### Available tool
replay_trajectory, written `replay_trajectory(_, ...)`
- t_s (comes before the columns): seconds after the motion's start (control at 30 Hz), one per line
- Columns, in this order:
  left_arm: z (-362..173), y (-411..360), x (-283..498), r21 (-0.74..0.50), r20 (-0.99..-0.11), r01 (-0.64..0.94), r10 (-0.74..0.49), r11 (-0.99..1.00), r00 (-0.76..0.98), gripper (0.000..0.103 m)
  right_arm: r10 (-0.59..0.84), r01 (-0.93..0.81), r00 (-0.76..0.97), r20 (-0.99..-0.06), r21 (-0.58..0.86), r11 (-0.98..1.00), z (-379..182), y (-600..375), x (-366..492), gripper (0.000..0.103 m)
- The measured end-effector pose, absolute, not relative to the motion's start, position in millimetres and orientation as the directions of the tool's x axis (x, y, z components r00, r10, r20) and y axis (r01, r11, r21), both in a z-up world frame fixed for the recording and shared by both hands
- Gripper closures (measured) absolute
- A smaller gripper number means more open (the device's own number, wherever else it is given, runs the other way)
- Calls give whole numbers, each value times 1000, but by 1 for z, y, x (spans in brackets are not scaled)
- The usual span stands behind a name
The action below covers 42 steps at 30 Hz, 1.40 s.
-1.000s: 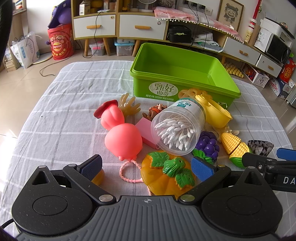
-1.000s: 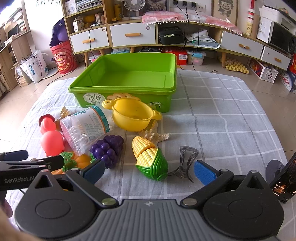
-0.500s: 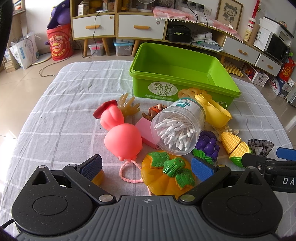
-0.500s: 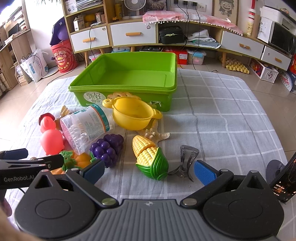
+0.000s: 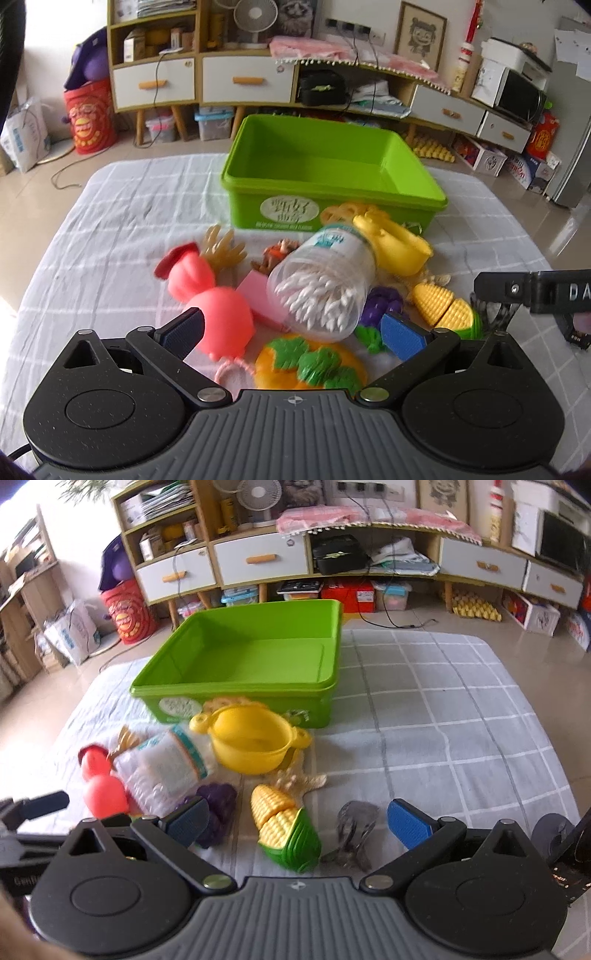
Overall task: Organize rigid objects
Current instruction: 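Grasp the yellow colander with the right tool while the left tool grasps the cotton swab jar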
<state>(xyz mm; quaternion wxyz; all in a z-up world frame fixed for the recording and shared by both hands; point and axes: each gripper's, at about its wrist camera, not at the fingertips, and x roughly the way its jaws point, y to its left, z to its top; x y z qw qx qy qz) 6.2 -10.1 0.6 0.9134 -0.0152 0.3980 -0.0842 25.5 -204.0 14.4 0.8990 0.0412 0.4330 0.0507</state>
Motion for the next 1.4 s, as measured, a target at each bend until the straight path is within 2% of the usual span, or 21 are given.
replay_trajectory(0.4, -3, -13, 22, -213, -673, 184, -280, 960, 684, 6, 235, -5, 612, -755, 294, 956, 20, -230, 52, 20)
replay_trajectory(0.7, -13, -19, 29, -166, -630, 207, -265, 964, 730, 7, 326, 19, 582, -745, 413, 911, 5, -217, 81, 20)
replay_trajectory(0.83, -19, -20, 33, -156, -638, 207, -259, 966, 725, 12, 355, 25, 562, -747, 444, 896, -4, -209, 93, 20)
replay_trajectory(1.1, -26, -22, 38, -167, -646, 212, -270, 963, 714, 16, 373, 98, 540, -755, 496, 863, -19, -200, 113, 20)
replay_trajectory(1.23, -28, -23, 40, -162, -654, 213, -266, 964, 708, 22, 367, 154, 536, -760, 515, 843, -25, -198, 122, 20)
replay_trajectory(1.4, -28, -22, 40, -164, -660, 207, -263, 964, 703, 22, 324, 204, 548, -771, 499, 842, -29, -190, 130, 20)
